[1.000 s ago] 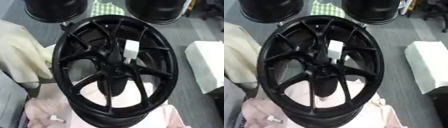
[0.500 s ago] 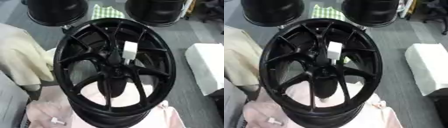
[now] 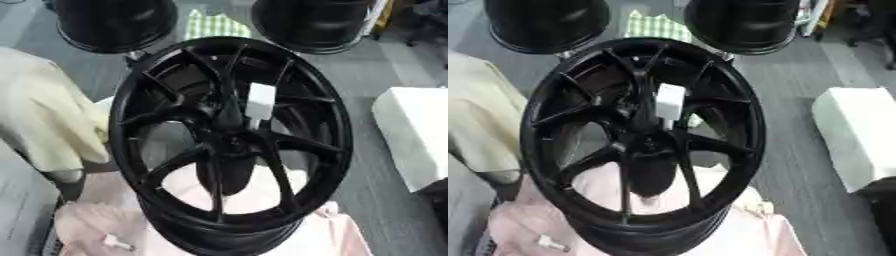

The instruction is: Pull the pin out of the wheel hub.

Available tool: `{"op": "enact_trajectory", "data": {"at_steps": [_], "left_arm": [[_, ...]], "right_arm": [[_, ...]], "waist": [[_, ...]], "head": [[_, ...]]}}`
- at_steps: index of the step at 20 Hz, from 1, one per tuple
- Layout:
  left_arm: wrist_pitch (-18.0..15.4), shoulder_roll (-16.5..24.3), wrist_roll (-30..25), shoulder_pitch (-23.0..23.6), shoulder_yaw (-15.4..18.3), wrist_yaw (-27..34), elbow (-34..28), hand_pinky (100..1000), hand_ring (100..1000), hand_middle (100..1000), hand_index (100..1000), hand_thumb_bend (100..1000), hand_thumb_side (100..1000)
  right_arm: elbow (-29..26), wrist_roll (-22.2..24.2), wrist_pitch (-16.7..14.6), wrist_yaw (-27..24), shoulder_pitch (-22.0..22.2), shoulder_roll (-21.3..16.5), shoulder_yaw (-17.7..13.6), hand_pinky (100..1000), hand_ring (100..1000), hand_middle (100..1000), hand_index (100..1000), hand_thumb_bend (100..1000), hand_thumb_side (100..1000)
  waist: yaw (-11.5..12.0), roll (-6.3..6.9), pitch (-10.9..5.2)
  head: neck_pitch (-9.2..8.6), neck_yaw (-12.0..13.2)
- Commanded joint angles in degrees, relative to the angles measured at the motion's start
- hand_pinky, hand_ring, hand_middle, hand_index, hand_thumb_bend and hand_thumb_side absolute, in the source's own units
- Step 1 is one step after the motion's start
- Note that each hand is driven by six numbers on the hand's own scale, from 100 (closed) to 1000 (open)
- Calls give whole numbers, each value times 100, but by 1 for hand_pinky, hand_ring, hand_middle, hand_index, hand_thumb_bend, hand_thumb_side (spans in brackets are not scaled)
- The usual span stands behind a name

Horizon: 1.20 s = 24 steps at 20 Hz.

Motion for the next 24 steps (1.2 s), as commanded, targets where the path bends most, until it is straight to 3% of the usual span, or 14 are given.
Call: {"op": "enact_trajectory", "data": {"at_steps": [1, 4, 8, 14, 20, 24], "left_arm": [[-2, 111, 54, 21, 115, -52, -30, 512, 623, 544, 639, 143, 769], [7, 109, 71, 81, 139, -40, -25, 512, 623, 544, 639, 144, 772], [18, 100, 90, 149, 164, -52, -3, 511, 623, 544, 638, 142, 777], [15, 125, 113, 220, 194, -91, 8, 511, 623, 544, 638, 140, 780], [15, 152, 125, 228, 207, -112, 3, 510, 623, 543, 638, 137, 784], [20, 185, 144, 278, 233, -141, 9, 509, 623, 543, 638, 136, 787]], "right_arm": [[114, -14, 95, 338, -96, 438, -73, 769, 720, 744, 781, 490, 502], [203, 45, 104, 663, -91, 868, -24, 771, 723, 748, 785, 489, 507], [103, -17, 87, 1109, 58, 1024, 22, 770, 722, 750, 787, 488, 515], [-250, -258, 173, 1699, 322, 1045, 88, 763, 710, 744, 797, 490, 520], [-513, -301, 335, 1815, 560, 920, 123, 760, 710, 742, 800, 497, 538], [-641, -319, 417, 1962, 647, 806, 109, 749, 697, 686, 803, 500, 569]], "waist": [[-44, 9, -139], [-111, -13, -157], [-126, -29, -177], [-146, -55, -168], [-136, -92, -118], [-181, -146, -108]], "head": [[31, 145], [31, 258], [31, 354], [31, 545], [31, 612], [31, 730]]}}
